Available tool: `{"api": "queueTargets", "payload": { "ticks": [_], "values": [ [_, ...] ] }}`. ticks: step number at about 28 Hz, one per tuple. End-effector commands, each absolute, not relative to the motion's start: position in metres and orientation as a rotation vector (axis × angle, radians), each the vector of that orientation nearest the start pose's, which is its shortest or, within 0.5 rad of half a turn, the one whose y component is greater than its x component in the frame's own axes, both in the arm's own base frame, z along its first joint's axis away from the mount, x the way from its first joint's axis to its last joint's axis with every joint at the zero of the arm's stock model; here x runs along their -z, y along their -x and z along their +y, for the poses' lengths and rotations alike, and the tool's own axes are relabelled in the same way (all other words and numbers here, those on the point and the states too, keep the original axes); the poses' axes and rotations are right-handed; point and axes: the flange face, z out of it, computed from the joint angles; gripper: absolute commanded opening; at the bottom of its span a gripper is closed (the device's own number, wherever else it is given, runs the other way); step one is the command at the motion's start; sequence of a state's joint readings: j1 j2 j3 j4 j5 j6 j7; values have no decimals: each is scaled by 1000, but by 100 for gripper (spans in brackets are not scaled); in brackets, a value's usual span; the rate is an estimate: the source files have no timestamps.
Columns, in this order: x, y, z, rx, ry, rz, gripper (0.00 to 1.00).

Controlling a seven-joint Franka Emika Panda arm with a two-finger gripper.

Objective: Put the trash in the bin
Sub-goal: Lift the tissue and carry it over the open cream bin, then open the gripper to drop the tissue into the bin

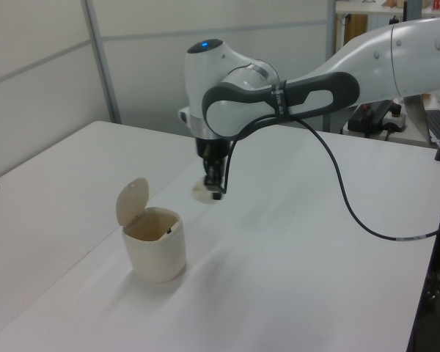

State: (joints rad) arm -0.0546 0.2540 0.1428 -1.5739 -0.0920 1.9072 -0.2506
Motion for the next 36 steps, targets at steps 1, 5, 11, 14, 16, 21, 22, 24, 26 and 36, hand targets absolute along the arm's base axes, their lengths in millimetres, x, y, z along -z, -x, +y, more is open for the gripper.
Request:
{"api": "queueTargets", "payload": {
  "ticks": [1,5,11,14,16,21,22,24,26,36],
  "values": [
    [-509,-661,73,359,3079,-599,0],
    [-504,-674,95,530,3042,-580,0],
    [-482,-690,126,695,2991,-573,0],
    [-473,-694,130,714,2982,-540,12],
    [-470,-695,129,706,2985,-523,53],
    [-469,-695,128,700,2988,-500,100],
    [-469,-694,128,696,2989,-501,100],
    [-473,-694,125,699,2993,-495,100],
    [-481,-692,117,694,2999,-473,100],
    [-520,-657,65,366,3118,-350,100]
  ]
}}
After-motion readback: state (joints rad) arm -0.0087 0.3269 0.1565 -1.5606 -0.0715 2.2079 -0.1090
